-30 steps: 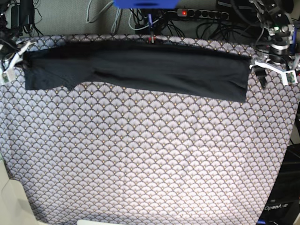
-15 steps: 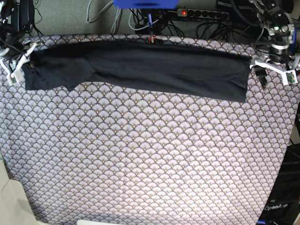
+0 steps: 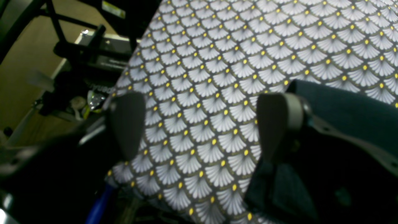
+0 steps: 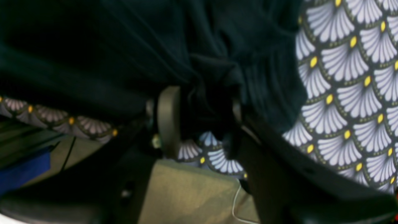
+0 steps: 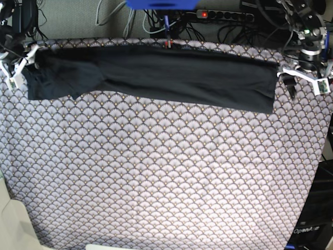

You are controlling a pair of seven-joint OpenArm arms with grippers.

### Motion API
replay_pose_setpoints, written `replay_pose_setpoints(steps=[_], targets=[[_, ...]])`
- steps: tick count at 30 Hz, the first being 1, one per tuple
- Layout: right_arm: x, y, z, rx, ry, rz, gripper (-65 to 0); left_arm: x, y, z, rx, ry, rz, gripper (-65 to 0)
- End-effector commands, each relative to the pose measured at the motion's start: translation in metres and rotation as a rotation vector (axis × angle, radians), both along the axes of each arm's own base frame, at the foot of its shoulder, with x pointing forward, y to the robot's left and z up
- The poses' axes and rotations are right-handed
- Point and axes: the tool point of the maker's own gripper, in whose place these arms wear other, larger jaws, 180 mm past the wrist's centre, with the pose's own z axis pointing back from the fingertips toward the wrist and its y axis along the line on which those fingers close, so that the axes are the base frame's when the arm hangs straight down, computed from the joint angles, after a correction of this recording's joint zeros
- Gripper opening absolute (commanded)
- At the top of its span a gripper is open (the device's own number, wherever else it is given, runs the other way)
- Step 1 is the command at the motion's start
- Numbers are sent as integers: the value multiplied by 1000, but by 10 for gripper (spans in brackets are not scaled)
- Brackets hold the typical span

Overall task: Fold the T-shirt properly
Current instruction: 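Position both grippers at the two ends of the folded strip, then grasp the strip end with the left gripper and lift it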

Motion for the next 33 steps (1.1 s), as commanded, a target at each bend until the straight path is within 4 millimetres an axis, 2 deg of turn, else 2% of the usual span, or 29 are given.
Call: replay_pose_setpoints(steps=[1, 8, 20, 24, 31, 33], targets=[[9, -8, 11, -21, -34, 6, -409, 5, 3, 17, 28, -51, -9, -115], [13, -18, 19, -56, -36, 26, -402, 5, 3, 17, 28, -51, -9, -115], [22, -19, 24, -59, -59, 33, -402, 11, 2, 15, 11, -60, -3, -114], [25, -18, 25, -57, -68, 33, -402, 25, -1, 22, 4, -96, -6, -114], [25, -18, 25, -56, -68, 33, -402, 37, -14, 2, -57, -34, -26, -114], [25, -18, 25, -56, -68, 33, -402, 40, -25, -1, -72, -29, -48, -114]])
